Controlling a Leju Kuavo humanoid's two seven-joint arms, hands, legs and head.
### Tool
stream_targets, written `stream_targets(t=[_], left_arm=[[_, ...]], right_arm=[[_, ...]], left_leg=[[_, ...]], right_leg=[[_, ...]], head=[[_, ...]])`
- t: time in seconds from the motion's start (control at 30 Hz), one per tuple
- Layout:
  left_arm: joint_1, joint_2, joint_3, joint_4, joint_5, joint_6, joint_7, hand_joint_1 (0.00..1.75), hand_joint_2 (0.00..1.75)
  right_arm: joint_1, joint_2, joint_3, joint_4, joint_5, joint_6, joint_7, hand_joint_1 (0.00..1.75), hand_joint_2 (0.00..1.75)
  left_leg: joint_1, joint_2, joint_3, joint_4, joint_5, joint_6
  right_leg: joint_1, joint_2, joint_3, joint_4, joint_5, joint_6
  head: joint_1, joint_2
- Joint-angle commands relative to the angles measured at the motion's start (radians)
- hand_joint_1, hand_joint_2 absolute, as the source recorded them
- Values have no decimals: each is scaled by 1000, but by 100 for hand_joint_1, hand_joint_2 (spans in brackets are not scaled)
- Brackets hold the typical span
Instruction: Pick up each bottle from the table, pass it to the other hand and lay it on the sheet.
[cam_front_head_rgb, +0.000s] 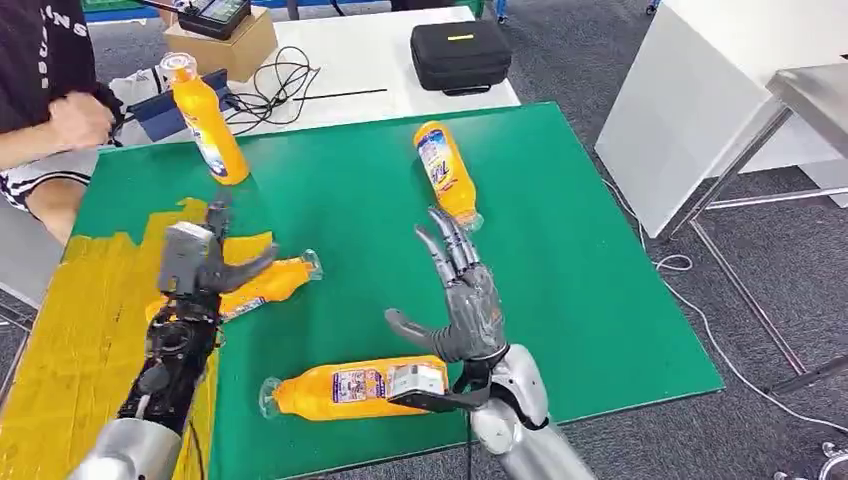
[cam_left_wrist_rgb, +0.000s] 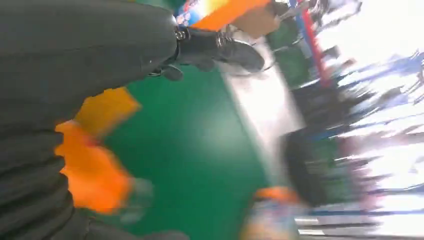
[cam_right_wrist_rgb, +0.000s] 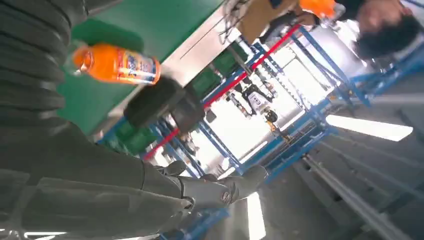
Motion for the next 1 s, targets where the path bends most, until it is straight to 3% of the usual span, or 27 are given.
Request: stream_targets(t=[0.03, 0.3, 0.7, 0.9, 1.0], left_arm=[[-26, 29, 41, -133, 127, -39, 1, 0, 175], [-34, 53, 44, -88, 167, -40, -34, 0, 175], [-34, 54, 44, -84, 168, -40, -34, 0, 175], [10, 63, 73, -89, 200, -51, -42, 0, 175], [24, 55, 85, -72, 208, -57, -48, 0, 175]], right_arm=[[-30, -123, 107, -42, 114, 48, 70, 0, 175], [-71, -188, 179, -103, 87, 252, 114, 0, 175], [-68, -194, 185, -100, 77, 277, 114, 0, 175], [-85, -222, 218, -83, -30, 506, 130, 0, 175], [-106, -259, 215, -74, -209, 621, 66, 0, 175]], left_leg=[[2, 0, 3, 1, -3, -2], [1, 2, 2, 1, -2, -2], [2, 1, 3, 1, -3, -3], [1, 3, 4, 0, -3, -2], [2, 5, 6, 0, -4, -3]], right_leg=[[2, -1, 4, 0, -2, -2], [2, 0, 2, 1, -2, -2], [2, -1, 4, 0, -2, -2], [1, 1, 4, 0, -2, -2], [2, 2, 6, -1, -3, -2]], head=[[0, 0], [0, 0], [0, 0], [0, 0], [0, 0]])
